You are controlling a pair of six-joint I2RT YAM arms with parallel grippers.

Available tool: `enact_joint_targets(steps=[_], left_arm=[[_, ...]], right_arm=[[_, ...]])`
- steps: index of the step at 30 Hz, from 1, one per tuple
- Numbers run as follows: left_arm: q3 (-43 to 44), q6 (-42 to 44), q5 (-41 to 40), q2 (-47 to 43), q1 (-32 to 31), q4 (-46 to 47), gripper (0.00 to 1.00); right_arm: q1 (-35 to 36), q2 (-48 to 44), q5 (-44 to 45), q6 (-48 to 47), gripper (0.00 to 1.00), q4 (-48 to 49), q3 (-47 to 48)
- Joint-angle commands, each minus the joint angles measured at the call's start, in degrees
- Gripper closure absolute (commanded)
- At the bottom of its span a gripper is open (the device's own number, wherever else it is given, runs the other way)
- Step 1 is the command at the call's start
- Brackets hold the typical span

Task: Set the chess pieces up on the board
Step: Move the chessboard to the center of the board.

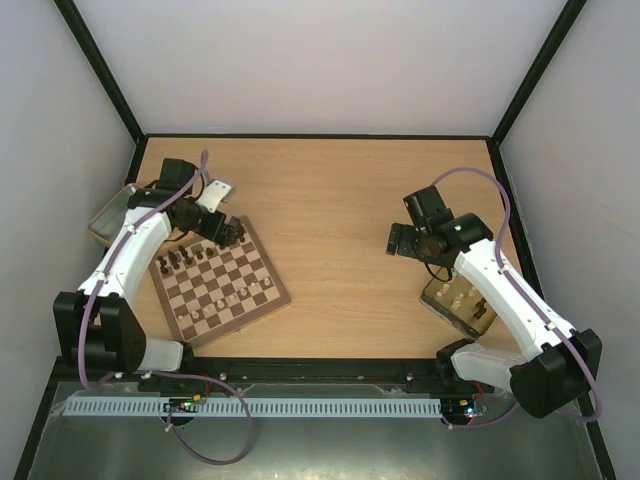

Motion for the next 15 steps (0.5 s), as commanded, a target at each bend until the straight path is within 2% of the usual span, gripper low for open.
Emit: enact_joint_targets(steps=[1, 15], left_arm=[[-0.7, -1.1, 1.2, -0.2, -1.1, -1.0, 0.0], [0.1, -1.8, 0.6, 0.5, -1.6, -0.2, 0.0]], right_arm=[[0.4, -0.6, 0.4, 0.2, 0.02, 0.2, -0.8], [0.4, 0.1, 2.0, -0.5, 0.02, -0.5, -0.4]])
